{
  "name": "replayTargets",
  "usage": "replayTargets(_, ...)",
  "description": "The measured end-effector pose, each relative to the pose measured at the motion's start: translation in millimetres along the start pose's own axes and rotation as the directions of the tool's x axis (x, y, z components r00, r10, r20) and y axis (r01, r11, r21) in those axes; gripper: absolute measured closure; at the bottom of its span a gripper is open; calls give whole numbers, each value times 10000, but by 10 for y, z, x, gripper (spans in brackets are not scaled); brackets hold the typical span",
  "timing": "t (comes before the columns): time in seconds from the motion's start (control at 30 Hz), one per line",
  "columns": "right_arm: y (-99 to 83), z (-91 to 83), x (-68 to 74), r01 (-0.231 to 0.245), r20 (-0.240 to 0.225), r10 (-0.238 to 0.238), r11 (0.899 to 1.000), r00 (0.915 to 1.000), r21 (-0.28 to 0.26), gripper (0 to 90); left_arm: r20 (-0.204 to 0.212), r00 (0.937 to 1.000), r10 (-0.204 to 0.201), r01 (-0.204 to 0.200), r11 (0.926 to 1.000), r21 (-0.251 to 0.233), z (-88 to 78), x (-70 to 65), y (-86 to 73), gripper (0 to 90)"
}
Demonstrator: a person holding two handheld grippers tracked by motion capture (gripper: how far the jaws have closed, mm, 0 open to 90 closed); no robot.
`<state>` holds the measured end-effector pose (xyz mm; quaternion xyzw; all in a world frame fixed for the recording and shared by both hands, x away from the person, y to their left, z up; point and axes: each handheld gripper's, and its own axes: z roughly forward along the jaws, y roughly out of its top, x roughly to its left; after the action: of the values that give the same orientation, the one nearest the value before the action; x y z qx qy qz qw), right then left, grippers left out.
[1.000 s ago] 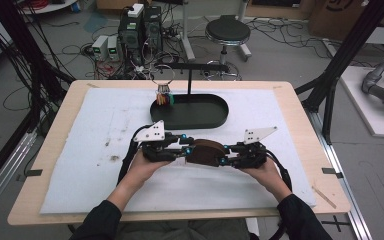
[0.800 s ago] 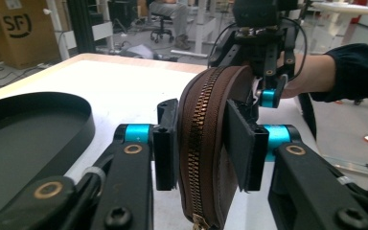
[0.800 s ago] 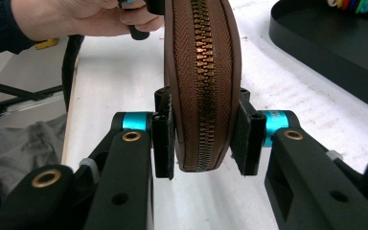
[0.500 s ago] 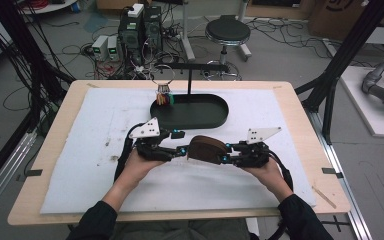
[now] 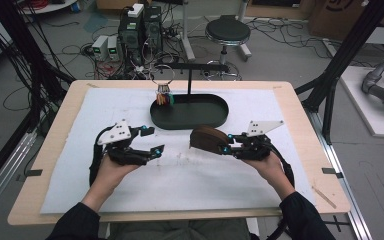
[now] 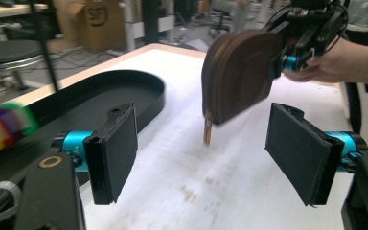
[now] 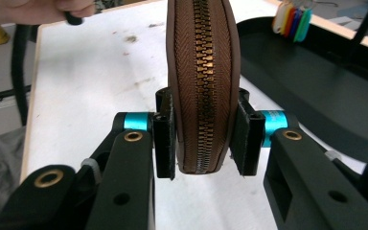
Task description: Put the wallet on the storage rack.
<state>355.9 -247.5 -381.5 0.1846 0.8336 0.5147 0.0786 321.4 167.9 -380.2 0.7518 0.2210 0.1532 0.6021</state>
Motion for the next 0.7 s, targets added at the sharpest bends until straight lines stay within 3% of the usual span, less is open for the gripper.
replayTargets(0.07,42,1,-33,8,154,-7,10000,9999,-73,677,-319,9995,54,-52,10000,80,-104,-16,-37,260)
replayTargets(0.3,247,57,-140,45,555,-38,9999,9985,-124,677,-838,9965,68,-46,9996,266,-361,-81,-192,259)
replayTargets(0.57,514,253,-279,181,1087,-184,9998,9939,35,678,-1114,9938,-6,57,9990,454,-474,-105,-335,259)
replayTargets(0.7,586,412,-361,37,1423,-76,9996,9898,276,678,-1428,9894,255,-200,9990,403,-501,-116,-341,259)
